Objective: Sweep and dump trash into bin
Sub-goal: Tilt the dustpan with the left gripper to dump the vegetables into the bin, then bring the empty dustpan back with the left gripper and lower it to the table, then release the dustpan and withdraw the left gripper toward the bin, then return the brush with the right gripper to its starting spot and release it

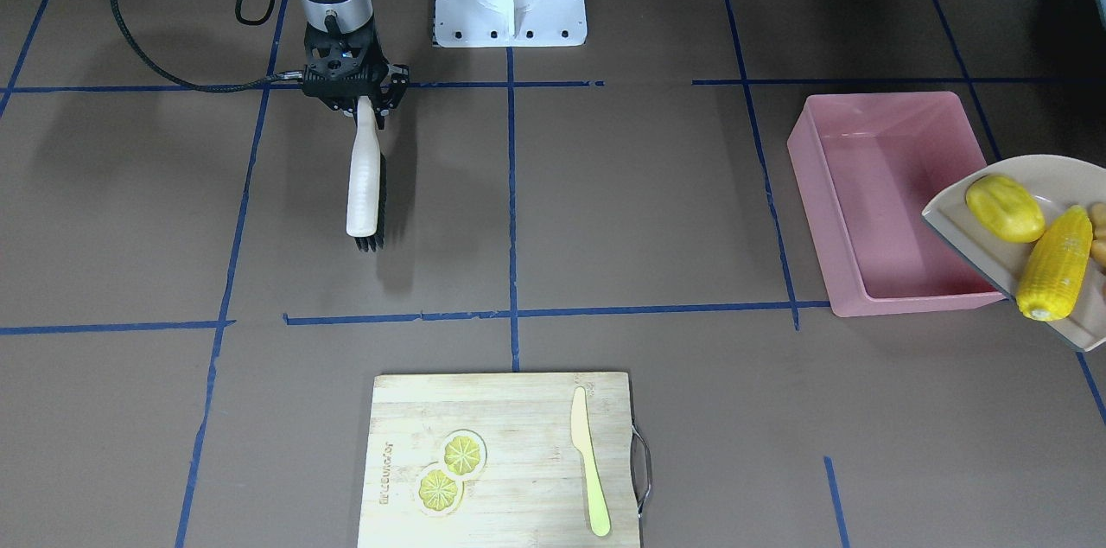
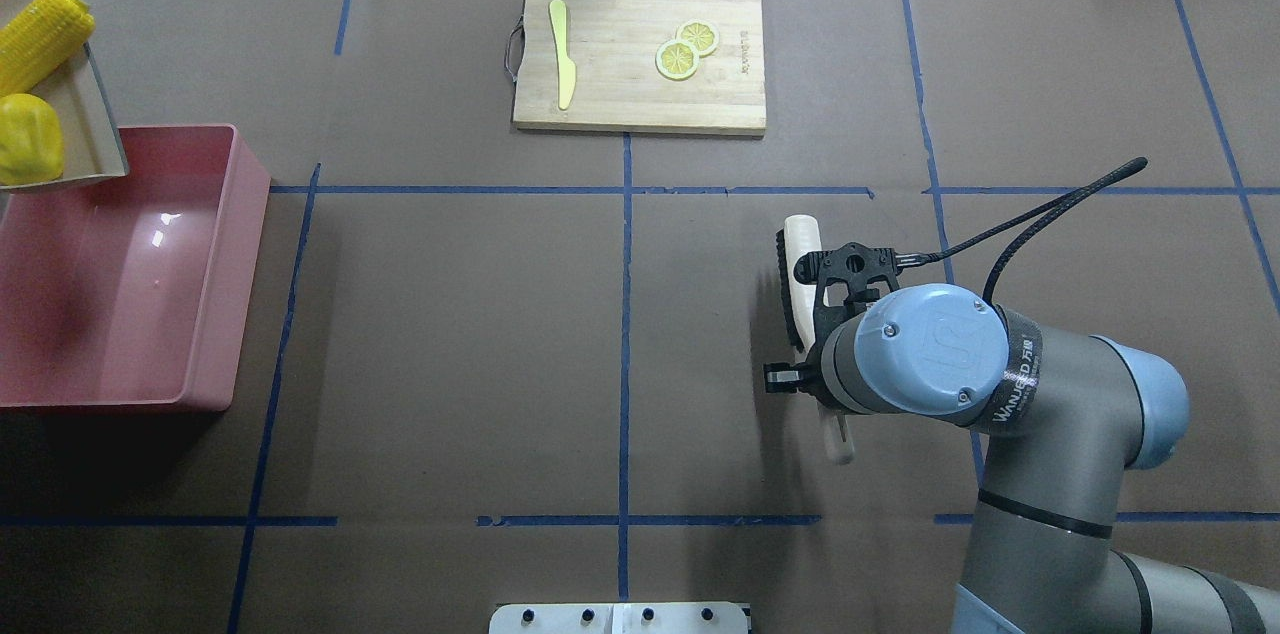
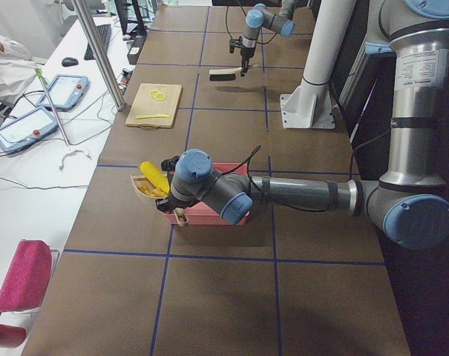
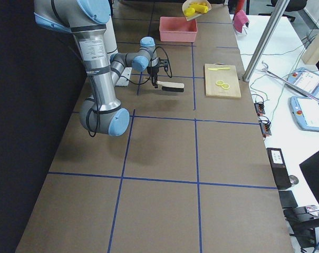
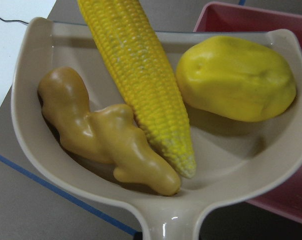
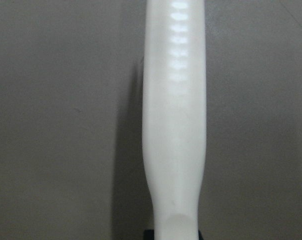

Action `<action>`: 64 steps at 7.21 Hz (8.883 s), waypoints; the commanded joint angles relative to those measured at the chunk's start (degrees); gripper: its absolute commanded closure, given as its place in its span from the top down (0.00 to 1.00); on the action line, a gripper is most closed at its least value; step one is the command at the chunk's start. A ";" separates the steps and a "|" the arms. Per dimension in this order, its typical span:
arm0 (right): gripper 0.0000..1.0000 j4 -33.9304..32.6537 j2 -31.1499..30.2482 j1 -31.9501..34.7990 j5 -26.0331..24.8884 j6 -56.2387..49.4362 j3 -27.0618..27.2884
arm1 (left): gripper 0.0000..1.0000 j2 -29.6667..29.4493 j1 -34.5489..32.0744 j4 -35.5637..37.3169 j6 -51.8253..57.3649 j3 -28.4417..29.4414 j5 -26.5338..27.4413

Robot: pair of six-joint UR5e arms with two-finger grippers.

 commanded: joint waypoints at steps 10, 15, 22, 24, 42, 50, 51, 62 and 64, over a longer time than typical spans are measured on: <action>0.00 0.16 -0.28 -0.12 0.13 0.09 -0.56 | 0.01 -0.67 2.88 12.21 29.67 -2.08 8.89; 0.00 0.16 -0.02 -0.12 0.13 -0.09 -0.56 | 0.00 -2.69 1.73 16.26 31.17 -1.90 8.28; 0.00 0.16 0.42 -0.20 0.21 0.61 -0.47 | 0.01 -9.17 2.08 19.51 0.98 -8.84 -10.88; 0.00 0.16 0.51 -0.20 0.13 0.79 -0.47 | 0.02 -12.35 11.44 19.69 -7.10 -11.99 -10.71; 0.00 0.16 0.78 -0.20 0.21 1.32 0.05 | 0.92 -22.20 51.92 3.25 -29.83 -5.77 18.56; 0.00 0.16 0.78 -0.20 0.21 1.23 -0.12 | 1.00 -20.45 39.30 26.62 -38.85 -20.01 16.71; 0.00 0.16 0.86 -0.20 0.21 1.14 -0.12 | 1.00 -19.14 35.00 26.80 -38.88 -19.40 16.97; 0.00 2.00 0.78 0.41 0.39 0.71 0.14 | 1.00 -5.24 -4.23 33.22 -38.53 3.81 -0.16; 0.00 1.92 0.25 3.73 4.40 -0.69 1.98 | 1.00 -2.97 -4.42 33.22 -38.26 3.81 -0.34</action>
